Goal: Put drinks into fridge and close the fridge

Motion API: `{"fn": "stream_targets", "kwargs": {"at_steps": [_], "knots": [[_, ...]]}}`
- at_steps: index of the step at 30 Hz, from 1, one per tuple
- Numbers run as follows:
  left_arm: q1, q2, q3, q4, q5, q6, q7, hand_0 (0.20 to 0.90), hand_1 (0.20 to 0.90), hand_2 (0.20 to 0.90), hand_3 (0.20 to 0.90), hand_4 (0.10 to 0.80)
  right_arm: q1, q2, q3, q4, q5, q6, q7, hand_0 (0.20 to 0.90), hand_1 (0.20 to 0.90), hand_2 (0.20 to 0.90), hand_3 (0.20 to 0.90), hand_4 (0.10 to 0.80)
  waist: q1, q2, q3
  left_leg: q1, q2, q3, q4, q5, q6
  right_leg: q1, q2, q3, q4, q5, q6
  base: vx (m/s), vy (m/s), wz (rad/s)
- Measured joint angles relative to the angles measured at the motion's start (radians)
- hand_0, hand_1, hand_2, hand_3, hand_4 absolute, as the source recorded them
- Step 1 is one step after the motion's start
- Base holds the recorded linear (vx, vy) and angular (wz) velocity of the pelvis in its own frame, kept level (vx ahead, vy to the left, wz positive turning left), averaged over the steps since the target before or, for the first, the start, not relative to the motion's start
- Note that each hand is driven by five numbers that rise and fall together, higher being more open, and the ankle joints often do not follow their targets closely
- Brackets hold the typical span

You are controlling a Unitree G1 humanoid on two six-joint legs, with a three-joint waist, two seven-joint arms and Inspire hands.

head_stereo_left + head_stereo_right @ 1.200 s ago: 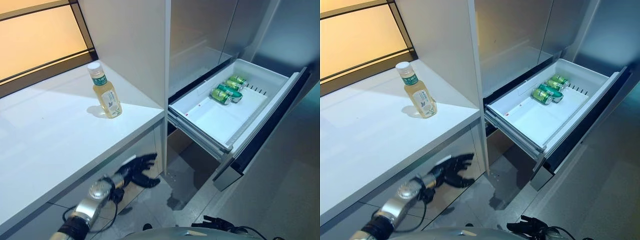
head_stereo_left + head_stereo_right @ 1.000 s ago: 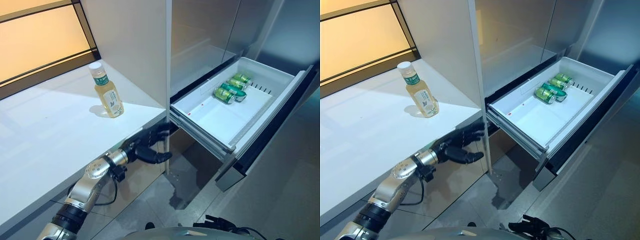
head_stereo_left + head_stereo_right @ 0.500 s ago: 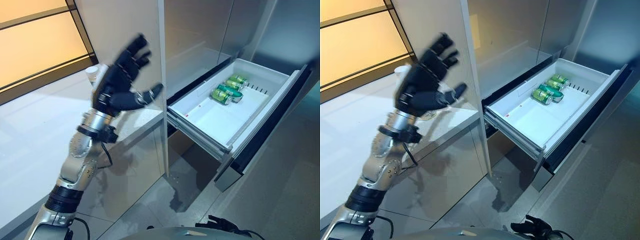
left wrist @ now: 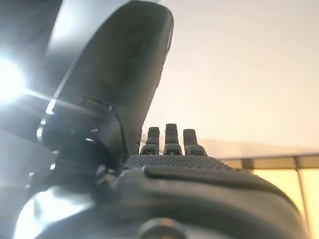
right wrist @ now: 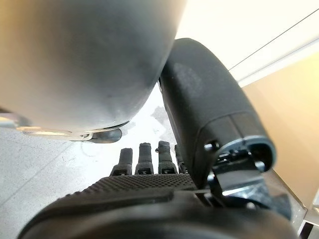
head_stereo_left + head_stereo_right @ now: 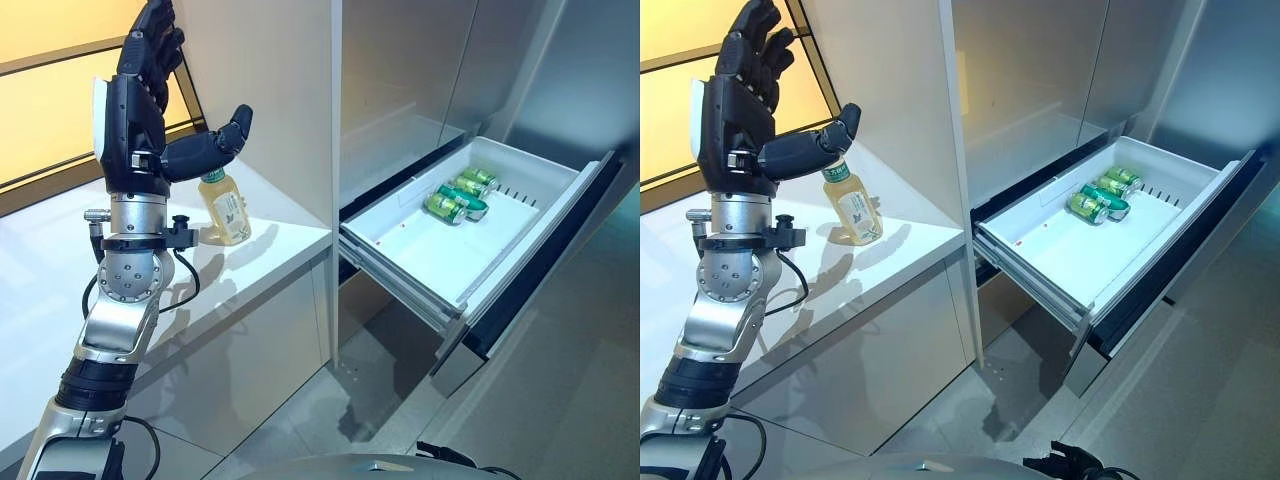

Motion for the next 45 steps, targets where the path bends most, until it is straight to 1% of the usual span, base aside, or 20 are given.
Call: {"fn": "stream_targets", "kwargs": {"at_steps": [9,13,17,21,27,32,45], "knots": [[0.0,0.0,0.0,0.162,-0.014,0.077,0.032,0.9,0.9,0.9,0.9,0.8,-0.003,0.0,0.0,-0.001,0.0,0.015,0.0,0.9,0.9,0.9,0.9,0.8,-0.005,0.0,-0.001,0.001,0.0,0.002,0.001,0.0,0.0,0.0,0.0,0.001,0.0,0.0,0.0,0.0,0.0,0.0],[0.0,0.0,0.0,0.213,-0.05,0.097,0.031,0.9,0.9,0.9,0.9,0.8,-0.004,0.0,0.0,-0.003,0.0,0.022,0.0,0.9,0.9,0.9,0.9,0.8,-0.007,0.0,-0.001,0.002,0.0,0.003,0.001,0.0,0.0,0.001,0.0,0.002,0.001,0.0,0.0,0.0,0.0,0.0],[0.0,0.0,0.0,0.23,-0.123,0.107,-0.002,0.9,0.9,0.9,0.9,0.8,-0.004,0.0,0.0,-0.003,0.0,0.024,0.001,0.9,0.9,0.9,0.9,0.8,-0.008,0.0,-0.001,0.003,0.0,0.005,-0.001,0.0,0.0,0.001,-0.001,0.003,0.001,0.0,0.0,0.0,0.0,0.0],[0.0,0.0,0.0,0.249,-0.158,0.115,-0.028,0.9,0.9,0.9,0.9,0.8,-0.006,0.0,0.0,-0.007,-0.001,0.029,0.004,0.9,0.9,0.9,0.9,0.8,-0.019,0.0,0.0,0.005,0.0,0.005,-0.002,0.0,0.0,0.003,-0.001,0.003,0.001,0.0,0.0,0.0,0.0,0.0],[0.0,-0.001,0.0,0.307,-0.163,0.123,-0.051,0.9,0.9,0.9,0.9,0.8,-0.006,0.001,-0.001,-0.013,-0.002,0.033,0.005,0.9,0.9,0.9,0.9,0.8,-0.029,-0.001,0.001,0.007,0.001,0.013,-0.002,0.0,0.0,0.003,-0.001,0.005,0.001,0.001,-0.001,0.0,0.0,0.0],[0.0,-0.002,-0.001,0.328,-0.2,0.123,-0.094,0.9,0.9,0.9,0.9,0.8,-0.006,0.001,-0.001,-0.015,-0.004,0.036,0.005,0.9,0.9,0.9,0.9,0.8,-0.029,-0.002,0.002,0.007,0.001,0.014,-0.003,0.0,0.0,0.003,-0.001,0.005,0.001,0.001,-0.001,0.0,0.0,0.0],[0.0,-0.002,-0.004,0.376,-0.198,0.123,-0.121,0.9,0.9,0.9,0.9,0.8,-0.008,0.001,-0.003,-0.029,-0.008,0.038,0.007,0.9,0.9,0.9,0.9,0.8,-0.034,-0.004,0.018,0.011,0.002,0.023,-0.003,-0.001,-0.001,0.003,-0.001,0.012,0.003,0.001,-0.001,0.0,0.0,0.0]]}}
